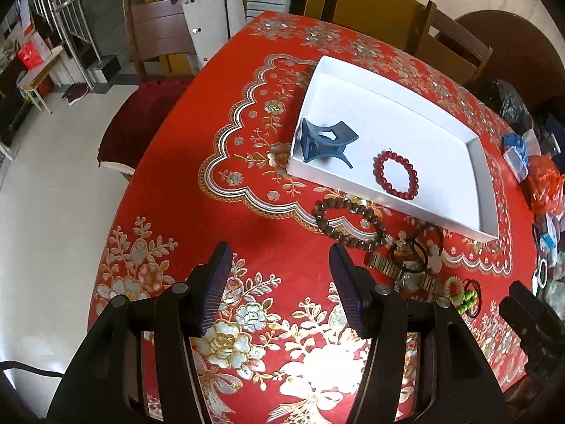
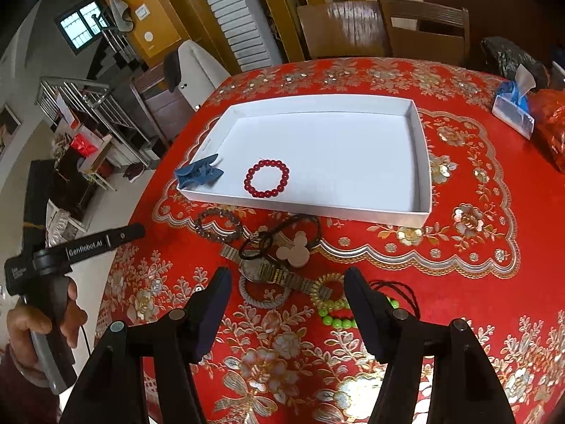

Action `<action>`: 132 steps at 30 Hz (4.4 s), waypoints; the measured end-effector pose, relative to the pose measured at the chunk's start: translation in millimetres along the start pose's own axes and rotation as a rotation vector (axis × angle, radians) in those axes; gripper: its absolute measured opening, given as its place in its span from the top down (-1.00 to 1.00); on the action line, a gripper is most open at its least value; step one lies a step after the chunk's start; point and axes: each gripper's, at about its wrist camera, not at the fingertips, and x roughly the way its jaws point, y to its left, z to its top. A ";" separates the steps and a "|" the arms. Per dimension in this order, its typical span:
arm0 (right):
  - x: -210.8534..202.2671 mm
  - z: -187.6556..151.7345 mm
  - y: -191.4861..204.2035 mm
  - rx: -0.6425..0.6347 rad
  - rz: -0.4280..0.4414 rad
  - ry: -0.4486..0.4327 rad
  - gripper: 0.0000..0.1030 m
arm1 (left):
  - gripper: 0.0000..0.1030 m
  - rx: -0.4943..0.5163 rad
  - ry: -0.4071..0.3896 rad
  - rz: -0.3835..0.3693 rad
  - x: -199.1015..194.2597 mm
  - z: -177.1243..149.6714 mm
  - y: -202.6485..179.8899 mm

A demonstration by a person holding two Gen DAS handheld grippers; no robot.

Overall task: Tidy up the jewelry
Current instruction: 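Move the right tool to the black hair tie while the left tool reaches the brown bead bracelet, then grasp the black hair tie with the right tool while the left tool grasps the brown bead bracelet, then carry the hair tie and brown bracelet into the tray and open both tools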

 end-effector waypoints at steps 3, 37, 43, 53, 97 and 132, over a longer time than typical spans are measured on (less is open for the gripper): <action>-0.1 1.5 -5.9 0.011 0.001 0.005 -0.23 | -0.10 0.008 0.000 0.000 0.3 -1.5 -4.6; 122.6 43.9 -2.0 0.037 0.292 0.270 0.48 | -0.10 -0.060 0.098 0.007 30.8 -6.2 -4.0; 134.1 43.7 -2.8 0.032 0.297 0.294 0.93 | -0.10 -0.073 0.101 0.017 36.8 3.5 -6.2; 93.3 50.5 -28.1 0.111 0.340 0.177 0.93 | -0.10 -0.107 0.138 0.012 58.3 14.7 -5.4; 31.3 60.1 -21.0 0.113 0.344 0.038 0.93 | 0.87 0.134 -0.048 -0.048 -15.3 30.4 -41.6; 104.6 143.5 -45.8 0.148 0.333 0.080 0.93 | 0.87 0.263 -0.049 0.010 40.8 143.3 -126.4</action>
